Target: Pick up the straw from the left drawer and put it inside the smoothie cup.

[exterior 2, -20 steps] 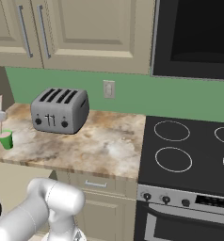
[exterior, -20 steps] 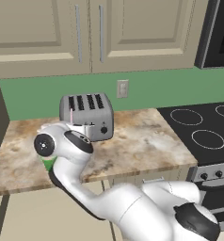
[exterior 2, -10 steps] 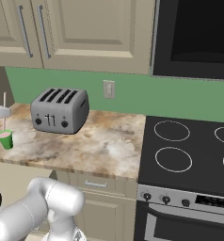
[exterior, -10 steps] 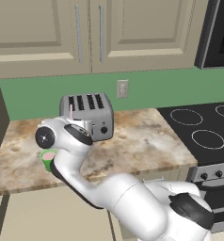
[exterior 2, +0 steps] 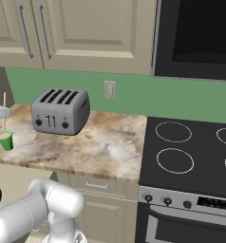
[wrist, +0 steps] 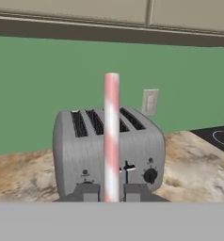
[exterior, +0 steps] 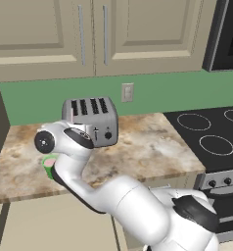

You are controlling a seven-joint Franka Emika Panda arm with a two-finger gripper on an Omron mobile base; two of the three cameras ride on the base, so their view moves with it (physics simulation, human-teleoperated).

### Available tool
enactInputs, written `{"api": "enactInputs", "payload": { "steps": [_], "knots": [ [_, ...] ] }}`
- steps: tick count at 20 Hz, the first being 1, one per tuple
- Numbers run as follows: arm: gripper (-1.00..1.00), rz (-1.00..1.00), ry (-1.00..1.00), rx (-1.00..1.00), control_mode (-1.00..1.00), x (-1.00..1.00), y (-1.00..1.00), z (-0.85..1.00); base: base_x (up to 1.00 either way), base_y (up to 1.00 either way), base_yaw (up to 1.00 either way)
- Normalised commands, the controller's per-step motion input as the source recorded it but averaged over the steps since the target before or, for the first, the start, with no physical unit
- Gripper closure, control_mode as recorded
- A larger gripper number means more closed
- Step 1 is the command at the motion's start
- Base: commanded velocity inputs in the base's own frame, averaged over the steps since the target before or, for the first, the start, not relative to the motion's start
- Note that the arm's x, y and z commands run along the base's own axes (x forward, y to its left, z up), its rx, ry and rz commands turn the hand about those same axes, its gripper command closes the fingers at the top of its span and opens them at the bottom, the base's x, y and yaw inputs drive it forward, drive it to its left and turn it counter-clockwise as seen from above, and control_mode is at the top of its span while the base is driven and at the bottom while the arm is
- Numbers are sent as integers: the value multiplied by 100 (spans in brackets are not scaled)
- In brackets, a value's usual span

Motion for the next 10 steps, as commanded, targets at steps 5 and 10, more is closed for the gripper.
{"api": "enactInputs", "payload": {
  "steps": [5, 10],
  "knots": [
    [100, 0, 0, 0, -100, 0, 8, -2, 0, 0, 0],
    [100, 0, 0, 0, -100, 0, 3, -12, 0, 0, 0]
  ]
}}
